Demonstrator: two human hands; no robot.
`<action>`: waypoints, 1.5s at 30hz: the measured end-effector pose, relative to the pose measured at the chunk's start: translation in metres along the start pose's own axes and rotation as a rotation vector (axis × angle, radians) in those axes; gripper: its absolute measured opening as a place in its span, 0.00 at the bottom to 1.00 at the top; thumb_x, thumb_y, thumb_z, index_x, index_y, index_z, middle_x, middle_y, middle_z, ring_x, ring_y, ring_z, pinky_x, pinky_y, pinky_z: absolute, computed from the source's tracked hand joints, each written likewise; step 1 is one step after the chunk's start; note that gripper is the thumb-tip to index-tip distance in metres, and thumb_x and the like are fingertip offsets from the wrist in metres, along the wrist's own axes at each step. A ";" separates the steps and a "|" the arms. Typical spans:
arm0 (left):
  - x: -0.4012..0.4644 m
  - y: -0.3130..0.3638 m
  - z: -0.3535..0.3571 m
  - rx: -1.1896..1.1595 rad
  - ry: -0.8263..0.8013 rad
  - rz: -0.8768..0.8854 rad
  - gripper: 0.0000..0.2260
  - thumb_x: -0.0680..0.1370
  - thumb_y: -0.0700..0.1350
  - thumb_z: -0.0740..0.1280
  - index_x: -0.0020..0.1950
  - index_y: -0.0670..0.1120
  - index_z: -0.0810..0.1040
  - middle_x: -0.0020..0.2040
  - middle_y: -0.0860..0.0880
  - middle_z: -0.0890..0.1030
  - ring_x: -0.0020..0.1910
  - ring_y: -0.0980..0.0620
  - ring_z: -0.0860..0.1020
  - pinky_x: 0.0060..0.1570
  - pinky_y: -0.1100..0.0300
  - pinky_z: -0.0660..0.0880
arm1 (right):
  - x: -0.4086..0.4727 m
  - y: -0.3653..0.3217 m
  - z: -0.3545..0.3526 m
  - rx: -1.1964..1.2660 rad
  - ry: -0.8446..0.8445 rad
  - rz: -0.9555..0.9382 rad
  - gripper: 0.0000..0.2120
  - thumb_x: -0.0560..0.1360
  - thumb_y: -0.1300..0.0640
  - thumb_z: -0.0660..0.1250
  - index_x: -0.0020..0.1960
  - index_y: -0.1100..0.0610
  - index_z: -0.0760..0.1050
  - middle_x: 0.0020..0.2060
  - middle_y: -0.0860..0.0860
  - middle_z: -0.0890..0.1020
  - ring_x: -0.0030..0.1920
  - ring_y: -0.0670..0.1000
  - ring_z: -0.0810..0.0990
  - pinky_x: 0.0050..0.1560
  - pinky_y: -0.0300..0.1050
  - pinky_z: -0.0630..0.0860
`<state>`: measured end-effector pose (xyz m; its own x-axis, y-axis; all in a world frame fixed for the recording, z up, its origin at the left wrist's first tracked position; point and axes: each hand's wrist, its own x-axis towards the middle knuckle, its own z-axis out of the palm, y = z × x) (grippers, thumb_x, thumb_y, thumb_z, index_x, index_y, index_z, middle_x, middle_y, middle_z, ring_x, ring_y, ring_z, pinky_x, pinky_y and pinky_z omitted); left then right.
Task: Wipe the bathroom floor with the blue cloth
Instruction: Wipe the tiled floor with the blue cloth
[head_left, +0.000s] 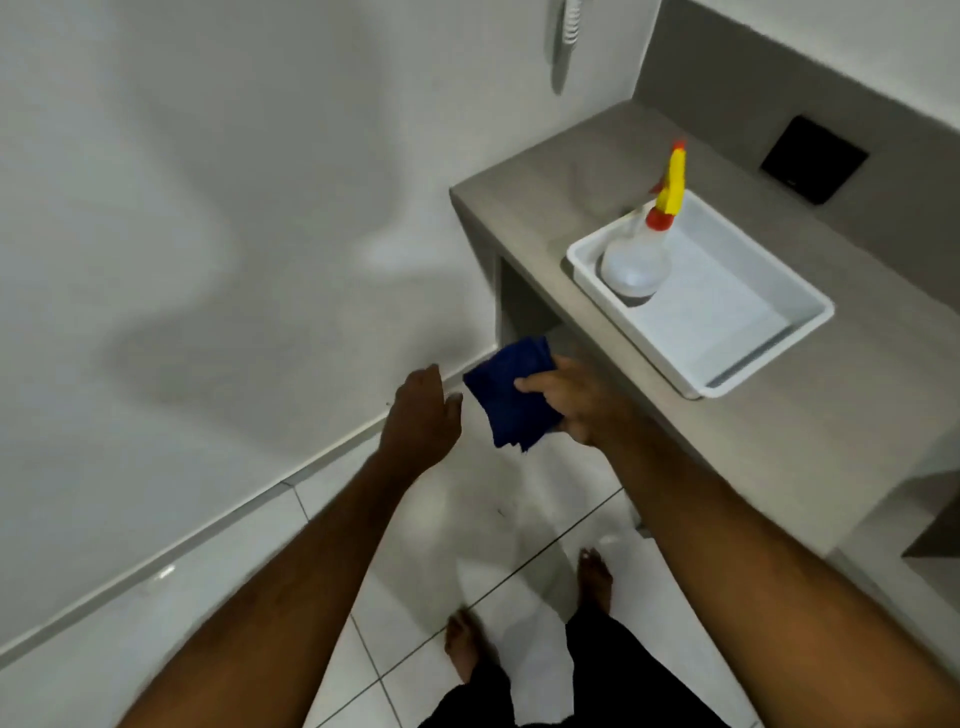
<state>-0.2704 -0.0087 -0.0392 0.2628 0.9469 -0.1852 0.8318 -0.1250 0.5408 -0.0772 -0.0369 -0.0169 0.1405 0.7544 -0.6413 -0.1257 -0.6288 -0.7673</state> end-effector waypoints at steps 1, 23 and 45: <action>-0.004 -0.017 0.013 0.041 -0.035 -0.011 0.27 0.80 0.46 0.64 0.75 0.36 0.60 0.72 0.35 0.68 0.71 0.37 0.67 0.71 0.48 0.63 | 0.009 0.014 0.002 -0.004 -0.005 0.030 0.21 0.73 0.62 0.71 0.63 0.51 0.71 0.55 0.54 0.80 0.50 0.56 0.79 0.37 0.53 0.83; 0.046 -0.411 0.616 0.397 -0.558 -0.225 0.58 0.65 0.55 0.79 0.77 0.34 0.43 0.78 0.32 0.45 0.78 0.34 0.43 0.77 0.41 0.46 | 0.411 0.597 -0.074 -1.018 0.441 0.079 0.23 0.74 0.62 0.67 0.69 0.53 0.71 0.60 0.57 0.81 0.60 0.62 0.78 0.58 0.50 0.74; 0.056 -0.485 0.628 0.302 -0.499 -0.242 0.73 0.53 0.61 0.82 0.75 0.37 0.32 0.77 0.34 0.33 0.76 0.34 0.34 0.77 0.42 0.44 | 0.468 0.700 0.009 -1.538 0.056 -0.371 0.32 0.75 0.51 0.57 0.78 0.55 0.57 0.76 0.72 0.56 0.73 0.78 0.56 0.68 0.76 0.57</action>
<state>-0.3515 -0.0807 -0.8275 0.1854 0.7158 -0.6732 0.9785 -0.0713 0.1937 -0.1086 -0.1218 -0.8542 -0.0257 0.9175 -0.3970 0.9916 -0.0269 -0.1263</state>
